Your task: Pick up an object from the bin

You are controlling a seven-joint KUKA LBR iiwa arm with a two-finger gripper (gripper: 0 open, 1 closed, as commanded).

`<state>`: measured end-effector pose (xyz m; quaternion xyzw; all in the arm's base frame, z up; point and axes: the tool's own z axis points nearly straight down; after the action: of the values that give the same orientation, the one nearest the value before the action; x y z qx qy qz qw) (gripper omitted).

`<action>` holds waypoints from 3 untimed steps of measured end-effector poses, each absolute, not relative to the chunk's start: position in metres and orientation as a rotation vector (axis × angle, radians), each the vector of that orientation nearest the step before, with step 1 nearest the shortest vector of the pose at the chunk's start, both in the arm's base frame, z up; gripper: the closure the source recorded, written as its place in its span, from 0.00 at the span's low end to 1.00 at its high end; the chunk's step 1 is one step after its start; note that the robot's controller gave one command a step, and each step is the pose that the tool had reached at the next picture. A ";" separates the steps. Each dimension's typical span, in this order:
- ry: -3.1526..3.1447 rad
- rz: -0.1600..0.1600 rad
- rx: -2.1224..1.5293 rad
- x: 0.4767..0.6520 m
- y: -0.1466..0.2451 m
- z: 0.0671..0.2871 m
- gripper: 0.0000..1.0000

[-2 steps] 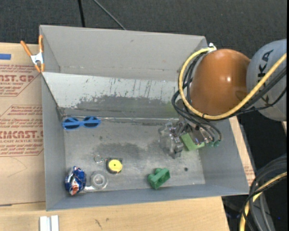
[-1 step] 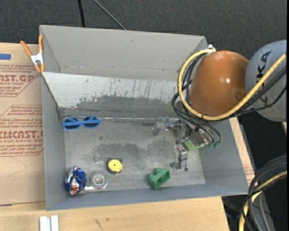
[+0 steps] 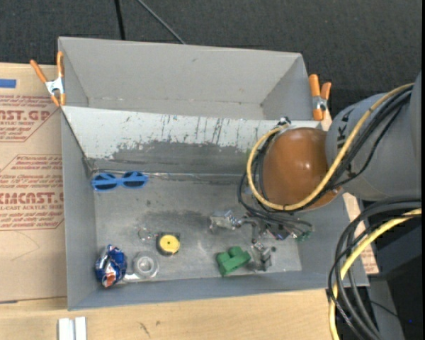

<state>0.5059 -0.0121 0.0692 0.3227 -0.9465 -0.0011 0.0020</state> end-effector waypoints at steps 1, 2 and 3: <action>-2.975 -0.002 1.013 0.507 -0.012 0.072 1.00; -2.974 -0.002 1.013 0.507 -0.012 0.072 0.00; -2.760 0.002 1.517 0.482 0.018 0.071 0.00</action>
Offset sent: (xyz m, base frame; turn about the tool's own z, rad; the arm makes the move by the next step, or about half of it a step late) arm 0.0000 0.0000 0.0000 0.0000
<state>0.4818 0.0180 0.0707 0.4817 -0.8763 0.0007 -0.0039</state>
